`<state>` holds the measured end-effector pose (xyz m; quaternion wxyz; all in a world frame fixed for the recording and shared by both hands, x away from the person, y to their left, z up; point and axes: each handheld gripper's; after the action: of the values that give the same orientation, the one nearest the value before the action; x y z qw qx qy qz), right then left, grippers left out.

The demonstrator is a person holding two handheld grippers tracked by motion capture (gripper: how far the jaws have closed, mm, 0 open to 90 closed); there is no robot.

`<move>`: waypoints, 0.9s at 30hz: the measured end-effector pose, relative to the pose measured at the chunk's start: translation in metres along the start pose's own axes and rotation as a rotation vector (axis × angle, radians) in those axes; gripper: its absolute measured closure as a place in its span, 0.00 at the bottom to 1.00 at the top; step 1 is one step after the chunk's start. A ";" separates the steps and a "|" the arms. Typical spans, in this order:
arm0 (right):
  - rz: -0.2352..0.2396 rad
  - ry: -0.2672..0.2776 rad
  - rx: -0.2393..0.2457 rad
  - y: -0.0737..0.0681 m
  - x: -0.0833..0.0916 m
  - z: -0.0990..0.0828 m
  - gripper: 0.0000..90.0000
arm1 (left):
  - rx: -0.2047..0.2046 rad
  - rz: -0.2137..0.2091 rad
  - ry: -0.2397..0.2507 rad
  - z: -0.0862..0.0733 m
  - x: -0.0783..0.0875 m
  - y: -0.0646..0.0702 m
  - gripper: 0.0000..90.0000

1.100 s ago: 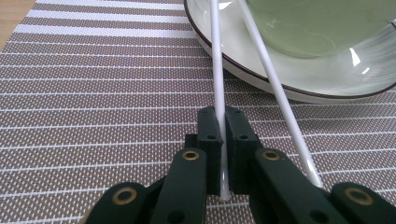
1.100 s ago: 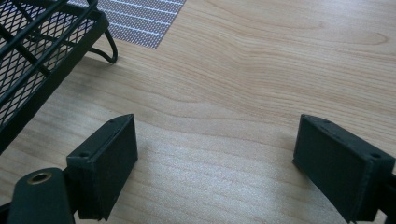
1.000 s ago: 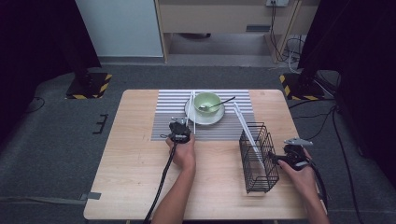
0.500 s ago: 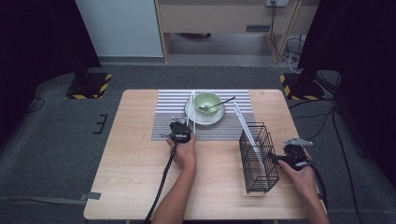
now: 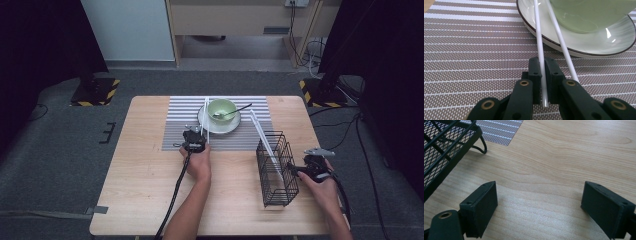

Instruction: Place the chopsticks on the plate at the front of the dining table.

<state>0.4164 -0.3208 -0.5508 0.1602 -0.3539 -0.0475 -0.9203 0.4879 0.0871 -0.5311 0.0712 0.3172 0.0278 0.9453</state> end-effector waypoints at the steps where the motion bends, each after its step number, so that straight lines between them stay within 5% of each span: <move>1: -0.001 -0.001 -0.001 0.000 0.000 0.000 0.15 | -0.001 -0.002 0.000 0.000 0.000 0.000 0.92; 13: 0.000 -0.001 -0.002 0.000 0.000 0.000 0.15 | -0.023 0.001 0.003 0.002 0.009 0.001 0.82; 19: 0.001 -0.001 -0.001 0.000 0.000 0.000 0.15 | -0.029 -0.008 0.062 0.004 0.023 0.005 0.67; 27: 0.001 -0.001 0.000 0.000 0.000 0.000 0.15 | -0.103 -0.043 0.104 -0.001 0.028 0.009 0.50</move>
<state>0.4161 -0.3207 -0.5508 0.1605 -0.3544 -0.0474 -0.9200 0.4641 0.0824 -0.5138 0.1062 0.2629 -0.0105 0.9589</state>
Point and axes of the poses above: each handheld gripper's, and its own axes: x roughly backward along the jaws, z roughly out of its top, y roughly to its right, and after that the axes turned 1 degree about -x, right-handed
